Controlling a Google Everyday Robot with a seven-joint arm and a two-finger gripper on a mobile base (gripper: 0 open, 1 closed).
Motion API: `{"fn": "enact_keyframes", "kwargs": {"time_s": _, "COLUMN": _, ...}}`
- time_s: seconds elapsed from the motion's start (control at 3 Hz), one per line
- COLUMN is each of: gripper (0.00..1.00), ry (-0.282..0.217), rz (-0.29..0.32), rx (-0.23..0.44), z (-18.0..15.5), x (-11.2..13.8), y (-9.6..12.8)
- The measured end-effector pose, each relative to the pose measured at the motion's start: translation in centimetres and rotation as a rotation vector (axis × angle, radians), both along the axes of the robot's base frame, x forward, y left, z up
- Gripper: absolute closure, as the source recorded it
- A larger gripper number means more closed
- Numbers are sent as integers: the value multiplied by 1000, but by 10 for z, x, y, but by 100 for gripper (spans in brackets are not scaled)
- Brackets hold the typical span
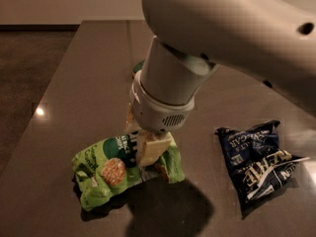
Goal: Move green rice chip bag near sponge
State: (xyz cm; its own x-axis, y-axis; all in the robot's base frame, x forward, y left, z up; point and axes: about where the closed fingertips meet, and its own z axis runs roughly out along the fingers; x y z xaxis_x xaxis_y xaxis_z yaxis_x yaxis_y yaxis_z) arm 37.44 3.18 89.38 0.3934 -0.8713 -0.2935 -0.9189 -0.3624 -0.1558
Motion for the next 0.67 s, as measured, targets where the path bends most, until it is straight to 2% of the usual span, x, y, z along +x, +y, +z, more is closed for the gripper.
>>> {"fn": "enact_keyframes", "kwargs": {"time_s": 0.33, "gripper": 100, "ry": -65, "rz": -46, "rx": 5, "z": 22, "x": 71, "y": -1}}
{"fn": "enact_keyframes", "kwargs": {"time_s": 0.67, "gripper": 100, "ry": -126, "rz": -88, "rx": -2, "z": 39, "x": 126, "y": -11}}
